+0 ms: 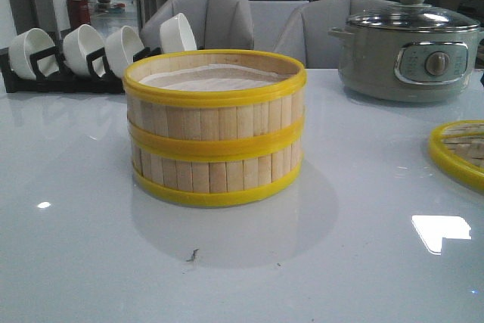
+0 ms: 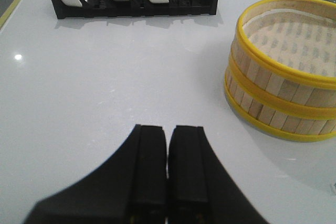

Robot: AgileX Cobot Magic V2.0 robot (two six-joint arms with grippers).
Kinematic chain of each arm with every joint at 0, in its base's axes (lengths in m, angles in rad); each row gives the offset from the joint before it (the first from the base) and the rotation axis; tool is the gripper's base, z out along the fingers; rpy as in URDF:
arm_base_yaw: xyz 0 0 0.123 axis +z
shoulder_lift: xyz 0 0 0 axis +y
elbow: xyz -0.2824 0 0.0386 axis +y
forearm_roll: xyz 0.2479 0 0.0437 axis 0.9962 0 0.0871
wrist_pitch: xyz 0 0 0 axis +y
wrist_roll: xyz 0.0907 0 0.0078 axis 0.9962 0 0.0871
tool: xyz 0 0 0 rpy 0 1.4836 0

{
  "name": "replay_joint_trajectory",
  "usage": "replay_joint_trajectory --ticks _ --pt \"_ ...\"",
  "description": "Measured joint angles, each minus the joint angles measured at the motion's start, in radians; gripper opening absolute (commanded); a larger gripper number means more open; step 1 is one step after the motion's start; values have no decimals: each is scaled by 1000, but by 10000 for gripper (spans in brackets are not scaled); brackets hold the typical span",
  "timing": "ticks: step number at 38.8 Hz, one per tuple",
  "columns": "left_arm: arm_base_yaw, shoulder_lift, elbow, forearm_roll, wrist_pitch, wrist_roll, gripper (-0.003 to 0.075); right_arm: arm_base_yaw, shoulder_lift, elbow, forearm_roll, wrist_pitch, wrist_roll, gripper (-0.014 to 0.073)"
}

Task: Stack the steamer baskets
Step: 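Grasp the center hub of the woven lid with the right gripper, then lift the lid with the right gripper and carry it over the stack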

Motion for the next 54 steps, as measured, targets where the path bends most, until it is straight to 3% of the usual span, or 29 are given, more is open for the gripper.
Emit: replay_joint_trajectory --ticks 5,20,27,41,54 --pt "0 0 0 0 0 0 86 1 0 0 0 -2 0 43" --pt "0 0 0 0 0 0 86 60 -53 -7 0 4 0 55" --pt "0 0 0 0 0 0 87 129 -135 -90 0 68 2 55" --pt "0 0 0 0 0 0 86 349 -207 -354 69 307 2 55" --pt "0 0 0 0 0 0 86 627 -176 -461 156 331 2 55"
